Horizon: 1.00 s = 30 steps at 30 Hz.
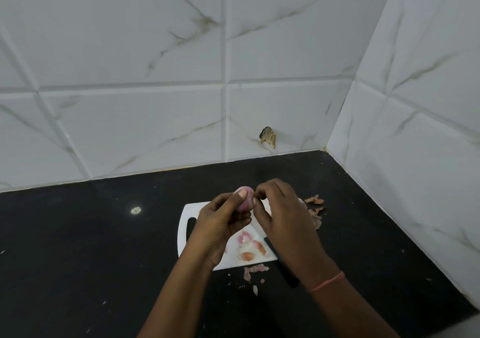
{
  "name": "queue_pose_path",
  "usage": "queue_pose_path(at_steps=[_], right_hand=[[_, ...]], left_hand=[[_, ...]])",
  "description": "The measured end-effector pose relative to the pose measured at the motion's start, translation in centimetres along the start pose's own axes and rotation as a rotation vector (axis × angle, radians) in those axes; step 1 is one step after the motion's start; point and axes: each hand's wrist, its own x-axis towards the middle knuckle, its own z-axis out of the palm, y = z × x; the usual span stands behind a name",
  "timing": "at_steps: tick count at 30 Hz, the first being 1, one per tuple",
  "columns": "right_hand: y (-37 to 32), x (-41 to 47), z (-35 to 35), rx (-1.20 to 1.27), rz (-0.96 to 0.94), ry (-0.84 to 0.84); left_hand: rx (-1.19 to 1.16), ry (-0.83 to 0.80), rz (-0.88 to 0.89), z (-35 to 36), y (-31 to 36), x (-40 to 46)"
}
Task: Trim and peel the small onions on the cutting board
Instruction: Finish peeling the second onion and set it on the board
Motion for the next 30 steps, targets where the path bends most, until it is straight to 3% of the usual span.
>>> queue_pose_path(at_steps=[6, 14, 22, 25, 30], right_hand=[[0.6, 0.7, -0.5, 0.050, -0.047, -0.129], [0.8, 0.8, -1.3, 0.358, 0.112, -0.217], [1.4, 0.5, -1.7, 0.586, 0.357, -0.015], [0.8, 0.3, -1.6, 0.682, 0.350, 0.078], [0.0, 0.2, -1.4, 0.690, 0.237, 0.033]], left_hand=[[0.027, 0.000, -0.016, -0.1, 0.2, 0.0], [0.006, -0.064, -0.065, -0.4, 0.6, -0.1], [-0.149, -0.106, -0.124, -0.1, 1.1, -0.8], [-0.161, -0.107, -0.121, 0.1, 1.1, -0.8], [-0.162, -0.088, -0.103, 0.2, 1.1, -0.7]])
